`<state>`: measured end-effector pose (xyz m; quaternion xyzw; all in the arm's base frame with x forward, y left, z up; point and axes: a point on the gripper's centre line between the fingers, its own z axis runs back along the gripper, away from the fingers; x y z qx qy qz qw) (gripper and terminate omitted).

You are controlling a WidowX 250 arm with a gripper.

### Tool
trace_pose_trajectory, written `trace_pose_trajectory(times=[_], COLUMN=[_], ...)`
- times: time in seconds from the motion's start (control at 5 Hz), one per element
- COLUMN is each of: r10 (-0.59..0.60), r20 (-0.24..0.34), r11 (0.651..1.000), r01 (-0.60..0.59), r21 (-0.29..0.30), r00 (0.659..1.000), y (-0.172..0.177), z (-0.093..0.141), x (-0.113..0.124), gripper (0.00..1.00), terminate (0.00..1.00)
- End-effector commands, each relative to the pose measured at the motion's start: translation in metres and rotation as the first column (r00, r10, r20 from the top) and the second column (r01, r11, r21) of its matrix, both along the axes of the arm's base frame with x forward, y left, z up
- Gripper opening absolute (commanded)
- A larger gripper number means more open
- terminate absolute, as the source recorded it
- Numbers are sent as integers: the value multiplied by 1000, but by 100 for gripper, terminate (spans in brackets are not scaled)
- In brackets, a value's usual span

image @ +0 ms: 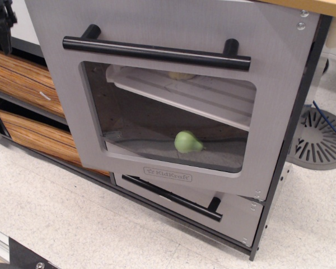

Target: Open oven

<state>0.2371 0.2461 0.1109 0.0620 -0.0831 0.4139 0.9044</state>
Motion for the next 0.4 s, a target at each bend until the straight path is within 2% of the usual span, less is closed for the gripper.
trace_pose_trajectory(times=[0.0, 0.2], r10=[118, 179], r20=[51, 70], r11=[993, 984], r01=[-118, -178], r21=[5, -19], r00=[992, 981], y=[5, -2], z=[22, 23], x=[24, 40], gripper=[100, 100], terminate=[0, 0])
